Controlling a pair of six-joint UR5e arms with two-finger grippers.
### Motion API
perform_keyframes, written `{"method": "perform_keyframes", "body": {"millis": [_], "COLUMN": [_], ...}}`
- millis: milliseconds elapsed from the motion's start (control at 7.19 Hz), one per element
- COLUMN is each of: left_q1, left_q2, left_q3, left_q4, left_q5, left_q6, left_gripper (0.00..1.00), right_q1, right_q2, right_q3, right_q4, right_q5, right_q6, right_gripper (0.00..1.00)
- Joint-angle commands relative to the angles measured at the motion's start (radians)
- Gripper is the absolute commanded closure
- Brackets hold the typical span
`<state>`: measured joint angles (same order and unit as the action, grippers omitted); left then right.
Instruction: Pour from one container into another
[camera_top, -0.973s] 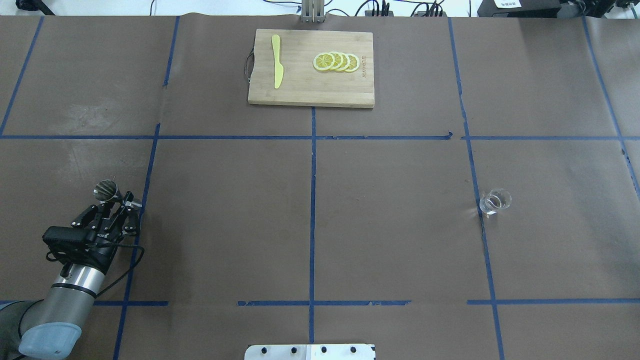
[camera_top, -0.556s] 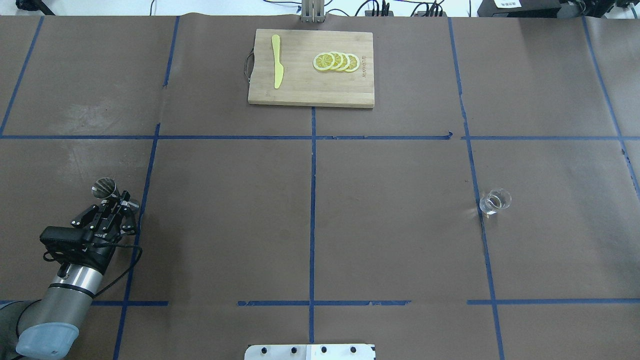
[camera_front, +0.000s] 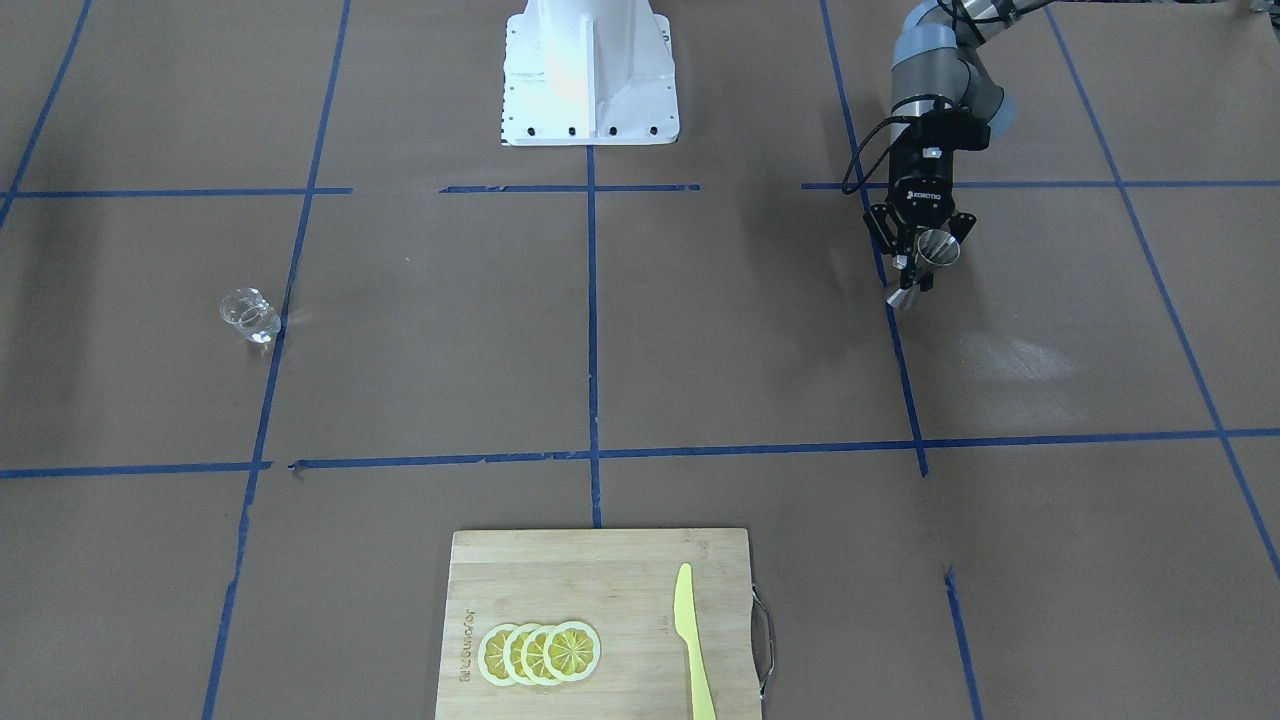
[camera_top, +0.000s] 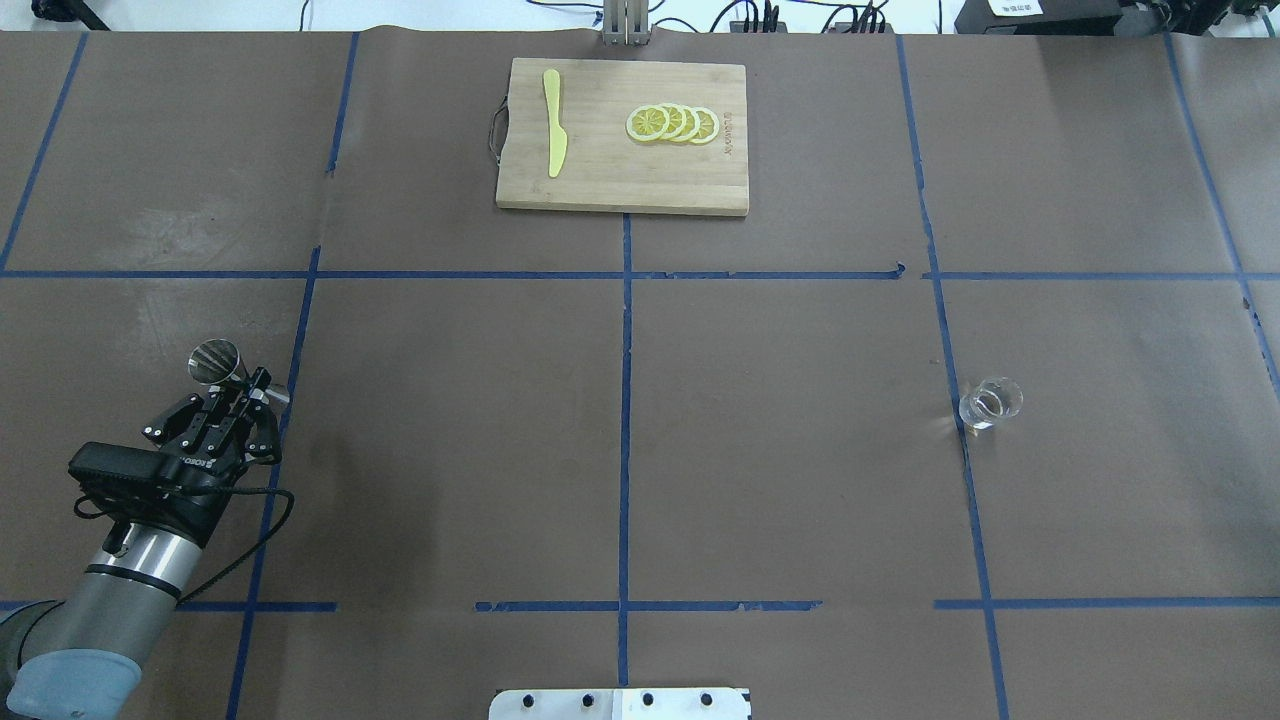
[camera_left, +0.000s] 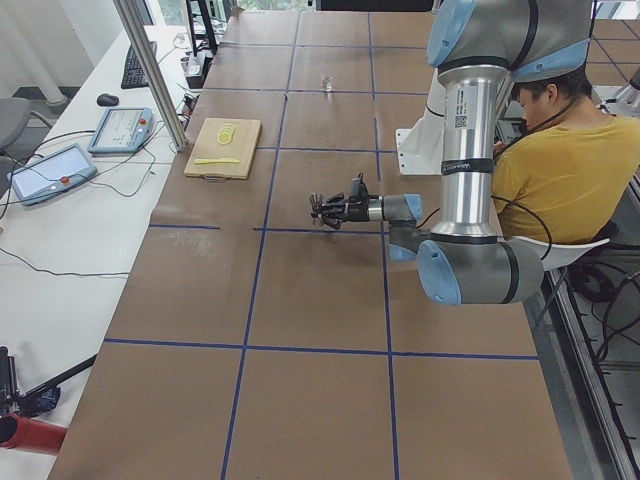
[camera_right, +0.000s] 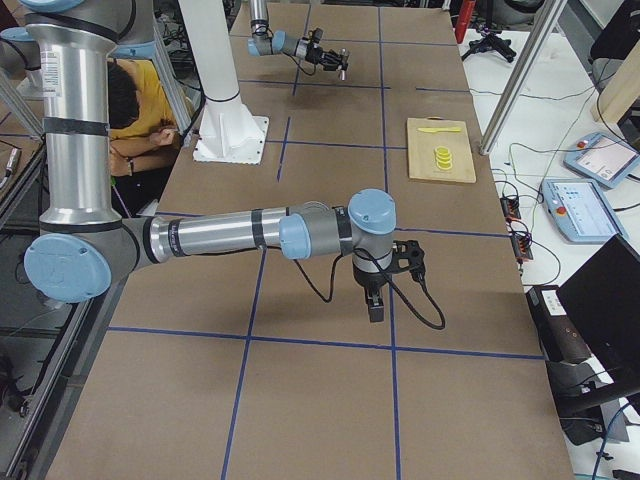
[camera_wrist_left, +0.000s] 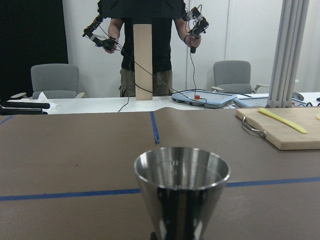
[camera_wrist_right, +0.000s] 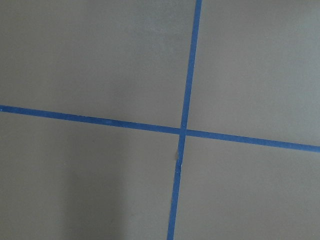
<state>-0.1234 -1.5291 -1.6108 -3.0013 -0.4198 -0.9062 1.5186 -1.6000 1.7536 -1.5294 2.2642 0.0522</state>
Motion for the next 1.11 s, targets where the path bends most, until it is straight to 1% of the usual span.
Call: {"method": "perform_keyframes", "body": {"millis": [0,139,278,417,556,695,834,973], "left_q1": [0.001,0.001,-0.008,-0.028,-0.063,-0.108,-0.161,-0.217], "left_q2": [-0.016,-0.035,-0.057,-0.072,-0.142,-0.222,-0.267,-0.340], "left_q3": [-0.017,-0.018,-0.018,-0.020,-0.023,-0.023,-0.023,-0.021], "left_q4": [-0.219,-0.281,-0.301,-0.300,-0.292,-0.265,-0.205,-0.124], "left_q5": [-0.107,-0.235,-0.369,-0.455,-0.565,-0.699,-0.838,-0.973], "left_q6": [0.273,0.336,0.351,0.404,0.479,0.531,0.536,0.546], "left_gripper": [1.00,1.00,1.00,1.00,1.00,1.00,1.00,1.00], "right_q1": [0.000,0.000,0.000,0.000,0.000,0.000,0.000,0.000], "right_q2": [0.000,-0.002,0.000,-0.002,-0.003,-0.006,-0.009,-0.011], "right_q3": [-0.003,-0.003,-0.003,-0.006,-0.003,-0.003,0.000,0.001], "right_q4": [0.000,0.000,0.000,0.000,0.000,0.000,0.000,0.000], "right_q5": [-0.002,-0.002,0.000,0.000,0.000,0.000,0.000,0.000], "right_q6": [0.000,0.000,0.000,0.000,0.000,-0.002,-0.002,-0.002], "right_gripper": [0.00,0.00,0.00,0.00,0.00,0.00,0.00,0.00]}}
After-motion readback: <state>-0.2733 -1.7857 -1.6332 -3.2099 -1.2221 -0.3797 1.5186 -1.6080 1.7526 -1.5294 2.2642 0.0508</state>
